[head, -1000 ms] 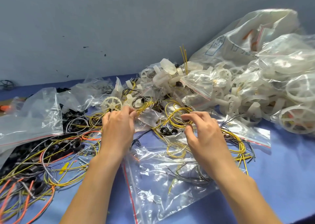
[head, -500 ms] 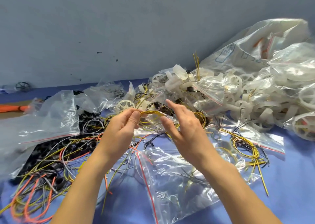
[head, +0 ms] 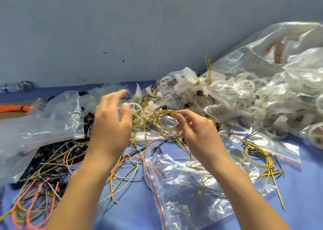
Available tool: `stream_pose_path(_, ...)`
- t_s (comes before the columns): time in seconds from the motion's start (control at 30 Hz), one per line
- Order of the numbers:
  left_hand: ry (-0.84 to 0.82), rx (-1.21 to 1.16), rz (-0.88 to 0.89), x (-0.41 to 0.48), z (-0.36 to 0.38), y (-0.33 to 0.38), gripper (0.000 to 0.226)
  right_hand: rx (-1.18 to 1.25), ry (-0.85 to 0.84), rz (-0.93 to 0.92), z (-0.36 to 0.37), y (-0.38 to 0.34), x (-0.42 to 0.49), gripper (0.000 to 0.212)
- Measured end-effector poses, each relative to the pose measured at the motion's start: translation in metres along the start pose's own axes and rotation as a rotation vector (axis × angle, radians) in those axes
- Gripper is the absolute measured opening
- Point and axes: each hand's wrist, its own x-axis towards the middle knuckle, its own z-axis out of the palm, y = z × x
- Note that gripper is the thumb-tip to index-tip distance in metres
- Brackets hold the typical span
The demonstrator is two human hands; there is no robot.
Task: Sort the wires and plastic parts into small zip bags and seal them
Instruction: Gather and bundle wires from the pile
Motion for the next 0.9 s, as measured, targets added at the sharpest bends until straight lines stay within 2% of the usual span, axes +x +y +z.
stream_pose_path(0.1,-0.262,-0.006,0.282,-0.006,0.001,0.015,0.037,0.054,-0.042,-0.037,-0.004,-0.004,-0.001,0.018)
stream_pose_path(0.17,-0.37,-0.047,0.308,-0.012,0.004,0.015,0.033,0.122,-0.059,-0.059,-0.008,-0.007,-0.002,0.016)
stream_pose_path(0.27,-0.487,-0.196,0.277,-0.016,0.001,0.016,0.028,0.202,-0.059,-0.056,-0.012,-0.011,-0.003,0.015)
stream_pose_path(0.33,-0.506,-0.283,0.264,-0.018,0.001,0.018,0.025,0.233,-0.063,-0.052,-0.013,-0.013,-0.005,0.014)
stream_pose_path(0.47,-0.618,-0.59,0.005,-0.018,-0.004,0.024,0.027,0.234,-0.054,-0.054,-0.017,-0.015,-0.006,0.014)
stream_pose_path(0.57,-0.745,-0.725,-0.051,-0.019,-0.007,0.027,0.029,0.245,-0.034,-0.037,-0.019,-0.014,-0.005,0.013)
stream_pose_path(0.7,-0.659,-0.673,-0.017,-0.018,-0.006,0.027,0.025,0.239,-0.033,-0.05,-0.02,-0.012,-0.003,0.014)
stream_pose_path(0.9,-0.315,-0.413,0.025,-0.014,0.0,0.02,0.024,0.197,-0.21,0.003,-0.021,-0.012,-0.003,0.019)
